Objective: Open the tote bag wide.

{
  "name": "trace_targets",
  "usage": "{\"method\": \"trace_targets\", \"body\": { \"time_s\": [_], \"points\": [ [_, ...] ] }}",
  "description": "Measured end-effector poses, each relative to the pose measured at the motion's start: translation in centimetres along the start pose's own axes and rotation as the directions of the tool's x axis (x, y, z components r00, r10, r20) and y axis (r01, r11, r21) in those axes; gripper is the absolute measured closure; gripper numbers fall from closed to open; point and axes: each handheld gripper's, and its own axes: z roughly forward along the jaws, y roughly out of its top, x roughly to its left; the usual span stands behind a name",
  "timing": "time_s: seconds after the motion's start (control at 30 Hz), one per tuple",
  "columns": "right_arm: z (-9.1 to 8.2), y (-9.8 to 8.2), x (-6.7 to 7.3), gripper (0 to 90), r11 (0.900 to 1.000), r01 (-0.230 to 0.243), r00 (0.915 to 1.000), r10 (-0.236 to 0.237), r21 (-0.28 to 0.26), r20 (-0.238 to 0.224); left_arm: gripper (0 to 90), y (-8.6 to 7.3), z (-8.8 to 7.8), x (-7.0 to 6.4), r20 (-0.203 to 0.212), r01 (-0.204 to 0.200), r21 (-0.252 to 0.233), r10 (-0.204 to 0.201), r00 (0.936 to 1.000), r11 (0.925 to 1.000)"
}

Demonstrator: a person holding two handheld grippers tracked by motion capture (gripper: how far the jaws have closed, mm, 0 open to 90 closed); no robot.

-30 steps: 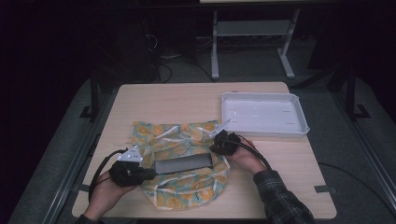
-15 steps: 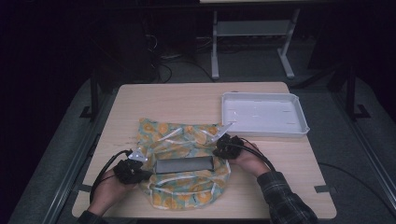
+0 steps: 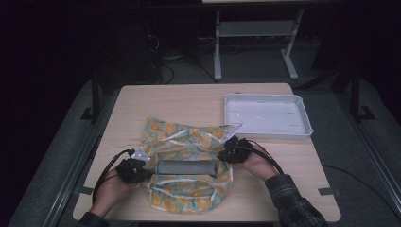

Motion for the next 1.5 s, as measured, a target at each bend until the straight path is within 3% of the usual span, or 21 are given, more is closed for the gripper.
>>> {"method": "trace_targets", "body": {
  "time_s": [0.03, 0.1, 0.23, 0.33, 0.37, 0.43, 0.57, 0.63, 0.7, 0.8, 0.97, 1.07, 1.23, 1.5],
  "points": [
    [-0.9, 0.1, 0.1, 70.6, 0.999, -0.004, 0.9999, 0.003, -0.038, -0.011, 88.8, 0.0, 0.0, 0.0, -0.001, -0.001, -0.002, 0.001, 1.0, 1.0],
    [-1.9, 0.1, 0.5, 69.2, 0.997, -0.015, 0.9997, 0.013, -0.07, -0.022, 88.9, 0.0, 0.0, 0.0, 0.004, 0.0, -0.004, 0.0, 1.0, 1.0],
    [-3.1, 0.2, 1.5, 67.8, 0.995, 0.023, 0.9988, -0.027, -0.101, -0.041, 88.8, -0.1, 0.0, -0.1, 0.006, 0.012, -0.009, -0.012, 0.9999, 0.9999],
    [-4.1, 0.0, 2.6, 65.0, 0.994, 0.034, 0.9964, -0.043, -0.108, -0.074, 88.8, -0.1, 0.0, -0.1, 0.007, 0.014, -0.009, -0.013, 0.9999, 0.9999],
    [-4.6, -0.3, 3.3, 66.4, 0.992, 0.045, 0.993, -0.058, -0.121, -0.104, 88.8, -0.1, 0.0, -0.1, 0.006, 0.012, -0.008, -0.012, 0.9999, 0.9999],
    [-4.8, -0.5, 3.7, 67.0, 0.991, 0.054, 0.9913, -0.068, -0.124, -0.113, 88.8, -0.1, 0.0, -0.1, 0.006, 0.012, -0.007, -0.012, 0.9999, 0.9999],
    [-4.4, -1.8, 5.2, 70.7, 0.994, 0.088, 0.9867, -0.096, -0.068, -0.131, 88.9, -0.1, 0.0, -0.1, 0.005, 0.002, -0.002, -0.002, 1.0, 1.0],
    [-4.1, -2.1, 5.4, 71.9, 0.995, 0.089, 0.9862, -0.095, -0.049, -0.136, 88.9, -0.1, 0.0, -0.1, 0.006, 0.003, -0.001, -0.002, 1.0, 1.0],
    [-3.3, -2.7, 5.4, 75.3, 0.992, 0.126, 0.9826, -0.128, -0.022, -0.134, 88.9, -0.1, 0.0, -0.1, 0.007, 0.006, -0.003, -0.006, 1.0, 1.0],
    [-2.2, -3.5, 6.0, 79.8, 0.992, 0.125, 0.9817, -0.12, 0.024, -0.147, 88.9, -0.1, 0.0, -0.1, 0.006, 0.006, -0.004, -0.006, 1.0, 1.0],
    [-1.0, -4.2, 6.7, 84.5, 0.982, 0.167, 0.9775, -0.153, 0.092, -0.145, 88.9, -0.1, 0.0, -0.1, 0.006, 0.003, -0.004, -0.003, 1.0, 1.0],
    [-0.9, -4.2, 6.9, 85.0, 0.979, 0.18, 0.9755, -0.165, 0.097, -0.145, 88.9, 0.0, 0.0, -0.1, 0.003, 0.0, -0.004, 0.0, 1.0, 1.0],
    [-2.6, -3.6, 6.4, 77.6, 0.986, 0.164, 0.9763, -0.159, 0.026, -0.147, 88.9, 0.0, 0.0, -0.1, 0.002, -0.002, -0.004, 0.002, 1.0, 1.0],
    [-4.9, -1.8, 5.4, 65.6, 0.984, 0.16, 0.9748, -0.169, -0.075, -0.145, 88.9, -0.1, 0.0, -0.1, 0.01, -0.002, -0.002, 0.002, 0.9999, 1.0]
  ]
}}
